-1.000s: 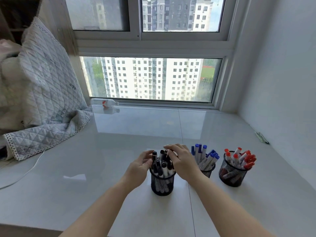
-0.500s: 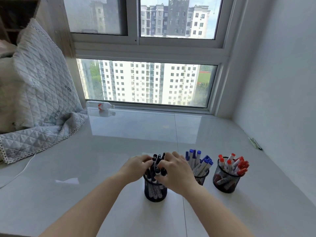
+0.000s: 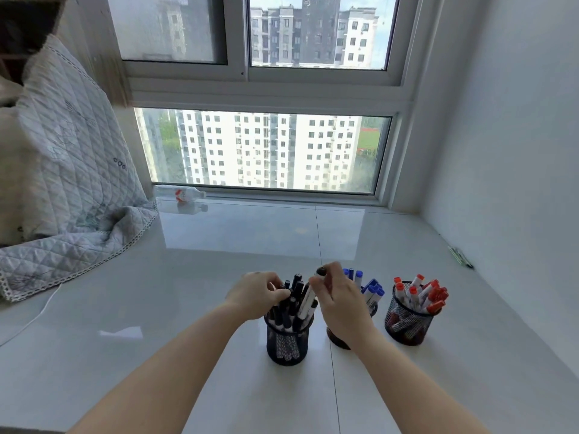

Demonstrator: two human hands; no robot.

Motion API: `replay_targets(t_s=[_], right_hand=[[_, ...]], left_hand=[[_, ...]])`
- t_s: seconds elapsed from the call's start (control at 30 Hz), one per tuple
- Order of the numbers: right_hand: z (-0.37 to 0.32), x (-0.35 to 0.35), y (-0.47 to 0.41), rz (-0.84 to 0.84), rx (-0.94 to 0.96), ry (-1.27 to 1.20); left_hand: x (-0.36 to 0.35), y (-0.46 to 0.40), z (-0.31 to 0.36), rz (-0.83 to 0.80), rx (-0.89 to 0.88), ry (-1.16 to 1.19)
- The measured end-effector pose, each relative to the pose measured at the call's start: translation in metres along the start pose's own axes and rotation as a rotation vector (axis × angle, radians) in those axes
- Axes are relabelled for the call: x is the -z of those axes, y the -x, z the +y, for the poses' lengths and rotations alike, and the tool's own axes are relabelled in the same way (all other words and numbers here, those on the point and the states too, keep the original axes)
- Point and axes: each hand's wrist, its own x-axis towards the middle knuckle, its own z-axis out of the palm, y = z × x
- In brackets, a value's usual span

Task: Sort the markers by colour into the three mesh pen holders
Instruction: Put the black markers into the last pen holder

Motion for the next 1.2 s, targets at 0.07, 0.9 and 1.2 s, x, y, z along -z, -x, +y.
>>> replay_targets(t_s=[0.07,0.9,1.2], right_hand=[[-0.001,0.005,-0.002,0.097,-0.042,-0.075],[-0.005,0.013,-0.016,0.099,-0.572,-1.094],[-0.002,0.001,-0.015,-0.025,-0.345,-0.488]], left_hand=[[0.003,0.004,0.0,0.077,-0.017,0.027],[0.024,0.015,-0.019,0.386,0.412,1.751],[0.009,0.014,-0.02,0.412,0.224,1.114]])
